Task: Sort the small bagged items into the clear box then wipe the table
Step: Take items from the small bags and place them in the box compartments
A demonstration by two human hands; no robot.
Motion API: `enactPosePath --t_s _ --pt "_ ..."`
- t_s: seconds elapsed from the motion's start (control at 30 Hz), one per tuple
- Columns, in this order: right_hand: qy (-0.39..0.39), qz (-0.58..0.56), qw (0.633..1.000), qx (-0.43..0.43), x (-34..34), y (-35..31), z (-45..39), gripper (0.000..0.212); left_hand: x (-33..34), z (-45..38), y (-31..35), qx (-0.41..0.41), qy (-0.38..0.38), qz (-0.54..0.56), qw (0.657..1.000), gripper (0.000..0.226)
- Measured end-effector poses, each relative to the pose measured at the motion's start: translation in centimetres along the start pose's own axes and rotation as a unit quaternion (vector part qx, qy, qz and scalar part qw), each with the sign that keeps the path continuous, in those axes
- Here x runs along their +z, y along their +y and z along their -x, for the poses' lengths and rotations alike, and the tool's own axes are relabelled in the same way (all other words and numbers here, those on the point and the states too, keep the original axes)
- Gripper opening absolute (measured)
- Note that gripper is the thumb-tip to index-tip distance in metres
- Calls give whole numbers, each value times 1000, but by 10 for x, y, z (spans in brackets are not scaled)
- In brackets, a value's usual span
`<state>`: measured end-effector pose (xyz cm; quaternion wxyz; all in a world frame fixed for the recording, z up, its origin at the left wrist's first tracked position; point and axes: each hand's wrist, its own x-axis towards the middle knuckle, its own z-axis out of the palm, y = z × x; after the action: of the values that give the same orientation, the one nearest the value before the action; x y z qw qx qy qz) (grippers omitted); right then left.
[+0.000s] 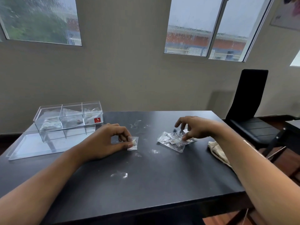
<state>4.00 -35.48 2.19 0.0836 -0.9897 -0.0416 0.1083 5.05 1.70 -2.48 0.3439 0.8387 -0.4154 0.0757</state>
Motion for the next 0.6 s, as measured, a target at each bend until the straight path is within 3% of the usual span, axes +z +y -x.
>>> enactPosePath --t_s 0.2,0.37,0.6 --pt "-7 -4 1000 -5 0 -1 -5 33 0 0 -1 1 24 -16 1000 12" --pt "31 -2 1000 0 -5 -4 5 19 0 0 -1 7 48 -10 999 12" --pt "138 -95 985 -46 -27 -33 13 23 -8 -1 -6 -4 80 -8 997 10"
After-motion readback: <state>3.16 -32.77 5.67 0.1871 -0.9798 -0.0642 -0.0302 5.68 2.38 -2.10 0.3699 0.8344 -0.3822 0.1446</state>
